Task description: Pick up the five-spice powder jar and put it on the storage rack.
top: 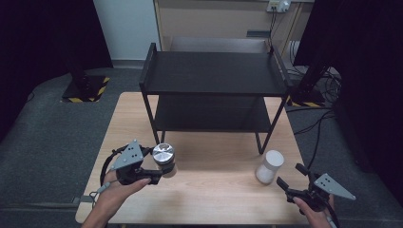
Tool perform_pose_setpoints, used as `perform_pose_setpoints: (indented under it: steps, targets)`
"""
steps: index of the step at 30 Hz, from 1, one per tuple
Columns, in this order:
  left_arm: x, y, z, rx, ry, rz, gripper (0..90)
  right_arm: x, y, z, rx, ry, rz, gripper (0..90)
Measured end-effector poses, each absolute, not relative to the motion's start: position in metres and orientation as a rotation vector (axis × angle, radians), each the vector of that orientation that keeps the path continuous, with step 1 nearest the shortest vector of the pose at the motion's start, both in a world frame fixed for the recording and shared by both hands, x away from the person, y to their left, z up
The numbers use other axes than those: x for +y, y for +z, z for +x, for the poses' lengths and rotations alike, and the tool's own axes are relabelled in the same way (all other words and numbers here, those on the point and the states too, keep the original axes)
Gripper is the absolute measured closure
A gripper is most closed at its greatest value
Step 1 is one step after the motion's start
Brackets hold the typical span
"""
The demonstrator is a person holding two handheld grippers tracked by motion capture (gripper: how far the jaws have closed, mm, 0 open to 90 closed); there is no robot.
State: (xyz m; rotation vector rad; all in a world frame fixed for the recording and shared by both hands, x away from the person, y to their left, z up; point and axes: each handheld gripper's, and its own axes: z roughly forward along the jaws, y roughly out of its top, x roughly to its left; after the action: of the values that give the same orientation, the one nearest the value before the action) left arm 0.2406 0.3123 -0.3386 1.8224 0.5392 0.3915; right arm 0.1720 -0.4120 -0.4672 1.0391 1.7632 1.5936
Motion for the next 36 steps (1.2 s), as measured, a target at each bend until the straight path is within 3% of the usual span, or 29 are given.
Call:
perform_pose_setpoints:
  steps: [19, 36]
  targets:
    - [0.299, -0.266, 0.262, 0.435, 0.41, 1.85, 30.1, -0.413, -0.464, 0.171, 1.755, 1.604, 1.038, 3.4]
    - [0.297, -0.237, 0.272, 0.383, 0.381, 1.849, 30.1, -0.414, -0.462, 0.17, 1.753, 1.6, 1.038, 3.3]
